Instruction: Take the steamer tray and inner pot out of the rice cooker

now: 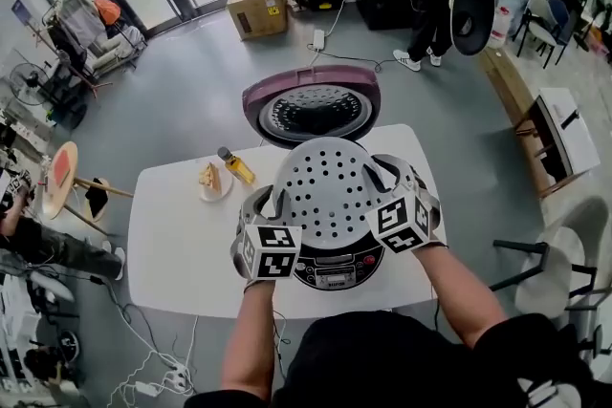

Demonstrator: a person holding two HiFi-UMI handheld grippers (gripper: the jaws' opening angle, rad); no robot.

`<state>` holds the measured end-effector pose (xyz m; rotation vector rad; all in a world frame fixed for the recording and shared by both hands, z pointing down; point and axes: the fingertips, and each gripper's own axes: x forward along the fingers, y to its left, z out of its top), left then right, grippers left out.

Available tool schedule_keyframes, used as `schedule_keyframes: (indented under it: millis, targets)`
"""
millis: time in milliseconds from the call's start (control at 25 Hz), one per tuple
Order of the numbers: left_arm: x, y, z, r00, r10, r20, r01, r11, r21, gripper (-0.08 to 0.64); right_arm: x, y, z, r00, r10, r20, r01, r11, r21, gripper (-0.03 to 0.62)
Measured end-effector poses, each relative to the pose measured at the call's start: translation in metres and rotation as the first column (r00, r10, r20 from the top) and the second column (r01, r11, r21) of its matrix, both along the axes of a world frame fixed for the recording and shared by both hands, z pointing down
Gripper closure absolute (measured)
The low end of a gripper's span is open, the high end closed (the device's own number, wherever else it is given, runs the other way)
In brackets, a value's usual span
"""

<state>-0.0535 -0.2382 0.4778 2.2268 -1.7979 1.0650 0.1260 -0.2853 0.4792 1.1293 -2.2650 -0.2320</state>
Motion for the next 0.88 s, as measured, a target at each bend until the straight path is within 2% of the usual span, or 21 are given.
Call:
schedule_keyframes:
  millis: [240, 400, 880]
  targets:
    - [0.004, 0.018, -0.013, 0.999, -0.05, 0.014, 0.049, 0.998, 0.036, 0.474, 0.001, 0.01, -0.013, 0.999, -0.048, 0.018, 0.047, 0.998, 0.041, 0.516]
    - [-0.008, 0.026, -0.013, 0.998, -0.066, -0.013, 0.067, 0.997, 0.044, 0.477, -0.011, 0.017, -0.014, 0.998, -0.064, 0.013, 0.063, 0.997, 0.046, 0.515]
    - [-0.127, 0.039, -0.031, 0.998, -0.054, -0.031, 0.056, 0.994, 0.091, 0.482, -0.129, 0.037, -0.037, 0.999, -0.045, 0.003, 0.044, 0.995, 0.093, 0.515]
